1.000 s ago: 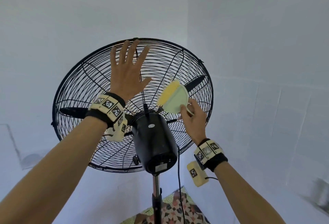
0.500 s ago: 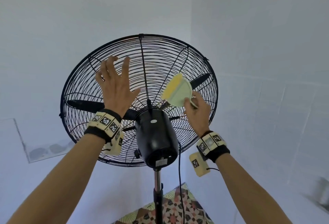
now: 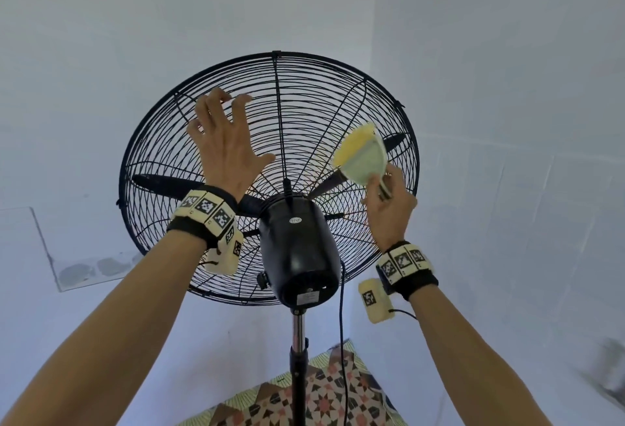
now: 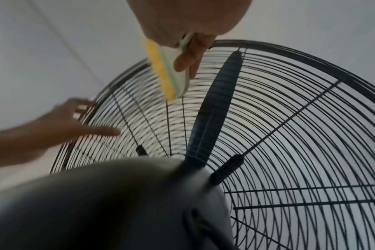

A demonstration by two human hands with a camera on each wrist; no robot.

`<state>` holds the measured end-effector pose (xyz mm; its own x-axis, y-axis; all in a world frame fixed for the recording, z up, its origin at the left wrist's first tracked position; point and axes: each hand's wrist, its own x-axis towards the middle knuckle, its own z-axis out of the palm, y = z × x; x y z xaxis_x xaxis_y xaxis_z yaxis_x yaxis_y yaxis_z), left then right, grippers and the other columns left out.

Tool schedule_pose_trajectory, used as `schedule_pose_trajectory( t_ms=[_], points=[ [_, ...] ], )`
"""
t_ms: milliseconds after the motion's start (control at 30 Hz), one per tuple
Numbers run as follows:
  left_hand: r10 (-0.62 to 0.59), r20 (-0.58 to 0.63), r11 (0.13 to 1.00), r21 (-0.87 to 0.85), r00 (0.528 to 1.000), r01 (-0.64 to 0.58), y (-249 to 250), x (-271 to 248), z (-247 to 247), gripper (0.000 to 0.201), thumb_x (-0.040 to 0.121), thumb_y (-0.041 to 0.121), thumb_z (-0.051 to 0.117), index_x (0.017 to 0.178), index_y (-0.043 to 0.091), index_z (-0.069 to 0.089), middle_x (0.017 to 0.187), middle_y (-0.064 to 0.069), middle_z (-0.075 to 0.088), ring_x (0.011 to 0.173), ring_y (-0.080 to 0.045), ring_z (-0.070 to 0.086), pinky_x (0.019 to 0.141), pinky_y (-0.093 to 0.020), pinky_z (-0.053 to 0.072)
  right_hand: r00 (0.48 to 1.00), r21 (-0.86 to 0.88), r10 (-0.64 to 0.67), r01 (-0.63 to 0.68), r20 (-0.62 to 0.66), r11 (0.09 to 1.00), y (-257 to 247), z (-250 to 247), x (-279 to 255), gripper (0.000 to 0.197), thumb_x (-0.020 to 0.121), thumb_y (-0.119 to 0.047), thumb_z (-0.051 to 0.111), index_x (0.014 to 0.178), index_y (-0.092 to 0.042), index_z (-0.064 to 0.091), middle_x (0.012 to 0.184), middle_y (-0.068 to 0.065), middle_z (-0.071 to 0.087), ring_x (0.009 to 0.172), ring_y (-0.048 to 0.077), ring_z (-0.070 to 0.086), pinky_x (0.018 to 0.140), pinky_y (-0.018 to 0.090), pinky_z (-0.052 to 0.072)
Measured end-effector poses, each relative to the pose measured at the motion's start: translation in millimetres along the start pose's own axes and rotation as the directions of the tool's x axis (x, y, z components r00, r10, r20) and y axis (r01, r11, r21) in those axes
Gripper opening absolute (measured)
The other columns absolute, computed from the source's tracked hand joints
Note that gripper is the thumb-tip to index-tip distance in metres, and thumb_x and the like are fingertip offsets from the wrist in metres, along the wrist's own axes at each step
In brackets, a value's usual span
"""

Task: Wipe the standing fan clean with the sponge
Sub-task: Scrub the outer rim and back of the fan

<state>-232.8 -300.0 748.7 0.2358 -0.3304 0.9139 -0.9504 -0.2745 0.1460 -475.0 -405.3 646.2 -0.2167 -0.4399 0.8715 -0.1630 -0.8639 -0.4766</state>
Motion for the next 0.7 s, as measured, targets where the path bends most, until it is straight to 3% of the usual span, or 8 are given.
schedule_pose_trajectory(
  t_ms=[100,200,267,333,400,467,600,700],
  points=[
    [0.006,-0.008,1.0,0.0,1.0,-0.006,0,-2,-1,0.104,0.058,0.056,0.092,0.14,0.023,0.037,0.147,-0.016,0.035,0.137,-0.038,0.032,0.102,-0.057,0.038,0.951,-0.052,-0.132,0.152,0.279,0.987,2,-1,-10,0.019,0.101,-0.012,0.062,0.118,-0.004,0.067,0.084,0.001,0.072,0.058,-0.001,0.065,0.047,0.015,0.053],
    [0.009,-0.004,1.0,0.007,1.0,-0.009,0,-3,-3,0.104,0.059,0.057,0.092,0.14,0.023,0.036,0.147,-0.016,0.035,0.137,-0.038,0.032,0.101,-0.057,0.038,0.861,-0.091,-0.185,0.256,0.473,0.962,9,1,-14,0.023,0.103,-0.02,0.06,0.122,-0.009,0.067,0.088,0.002,0.075,0.057,0.009,0.067,0.046,0.027,0.057],
    [0.009,-0.001,1.0,0.012,1.0,-0.009,0,-2,-3,0.105,0.059,0.058,0.092,0.14,0.022,0.035,0.148,-0.016,0.034,0.138,-0.039,0.032,0.101,-0.057,0.038,0.894,-0.13,-0.164,0.238,0.417,0.963,8,2,-6,0.024,0.105,-0.021,0.057,0.124,-0.009,0.066,0.087,0.005,0.075,0.053,0.01,0.065,0.042,0.026,0.055],
    [0.006,0.008,1.0,0.015,1.0,-0.006,-1,-2,-3,0.106,0.059,0.058,0.092,0.14,0.023,0.034,0.149,-0.016,0.033,0.138,-0.039,0.032,0.101,-0.057,0.038,0.965,-0.15,-0.136,0.172,0.226,0.973,4,-3,6,0.023,0.104,-0.02,0.057,0.12,-0.006,0.066,0.08,0.0,0.071,0.053,0.002,0.061,0.044,0.017,0.051],
    [0.002,0.011,1.0,0.016,1.0,-0.002,-2,-2,-3,0.106,0.059,0.059,0.092,0.14,0.023,0.034,0.149,-0.016,0.033,0.139,-0.039,0.032,0.102,-0.057,0.038,0.988,-0.152,-0.126,0.139,0.092,0.979,1,-8,12,0.02,0.103,-0.019,0.059,0.115,-0.005,0.066,0.073,-0.006,0.065,0.054,-0.005,0.056,0.047,0.012,0.046],
    [0.001,0.003,1.0,0.012,1.0,-0.002,-2,-3,-2,0.106,0.059,0.059,0.092,0.141,0.023,0.035,0.149,-0.016,0.033,0.139,-0.039,0.032,0.102,-0.058,0.038,0.97,-0.124,-0.155,0.18,0.187,0.976,1,-10,7,0.017,0.102,-0.018,0.061,0.113,-0.006,0.067,0.073,-0.004,0.066,0.053,0.003,0.058,0.046,0.018,0.05],
    [0.008,-0.008,1.0,0.001,1.0,-0.008,0,-4,-3,0.104,0.06,0.058,0.091,0.141,0.021,0.038,0.149,-0.017,0.034,0.138,-0.04,0.033,0.102,-0.059,0.038,0.829,-0.116,-0.227,0.328,0.51,0.938,11,-9,-8,0.024,0.102,-0.022,0.059,0.122,-0.011,0.065,0.084,0.004,0.073,0.057,0.018,0.067,0.047,0.036,0.057],
    [0.009,-0.009,1.0,-0.002,1.0,-0.009,-1,-4,-3,0.104,0.06,0.058,0.091,0.141,0.021,0.038,0.148,-0.017,0.035,0.138,-0.04,0.034,0.101,-0.059,0.039,0.881,-0.172,-0.161,0.26,0.445,0.95,6,-8,0,0.026,0.104,-0.018,0.058,0.127,-0.009,0.064,0.089,0.009,0.076,0.056,0.016,0.068,0.045,0.032,0.058]
  ],
)
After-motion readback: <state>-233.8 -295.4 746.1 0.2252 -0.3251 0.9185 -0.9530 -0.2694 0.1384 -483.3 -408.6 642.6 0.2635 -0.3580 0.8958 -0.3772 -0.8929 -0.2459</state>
